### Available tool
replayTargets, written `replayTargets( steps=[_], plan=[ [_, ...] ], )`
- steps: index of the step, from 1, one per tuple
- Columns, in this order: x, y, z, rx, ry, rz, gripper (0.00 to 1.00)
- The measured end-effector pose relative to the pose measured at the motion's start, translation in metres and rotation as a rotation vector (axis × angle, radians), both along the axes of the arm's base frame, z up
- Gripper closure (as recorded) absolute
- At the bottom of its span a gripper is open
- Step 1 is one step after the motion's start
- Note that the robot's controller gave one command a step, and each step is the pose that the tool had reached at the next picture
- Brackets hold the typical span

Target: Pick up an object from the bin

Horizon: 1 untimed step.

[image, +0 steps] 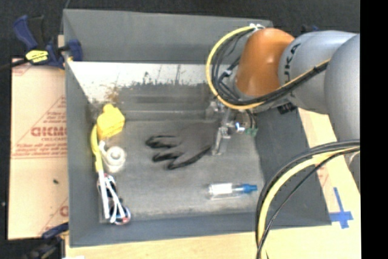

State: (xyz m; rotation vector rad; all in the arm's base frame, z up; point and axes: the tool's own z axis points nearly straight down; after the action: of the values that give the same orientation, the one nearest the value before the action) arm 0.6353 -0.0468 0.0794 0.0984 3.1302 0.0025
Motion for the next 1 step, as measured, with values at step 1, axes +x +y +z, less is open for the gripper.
replayTargets(
  steps=[1],
  plan=[
    [0.0038,-0.0263,0.0251,-0.006,-0.008,0.022,0.00]
  ],
)
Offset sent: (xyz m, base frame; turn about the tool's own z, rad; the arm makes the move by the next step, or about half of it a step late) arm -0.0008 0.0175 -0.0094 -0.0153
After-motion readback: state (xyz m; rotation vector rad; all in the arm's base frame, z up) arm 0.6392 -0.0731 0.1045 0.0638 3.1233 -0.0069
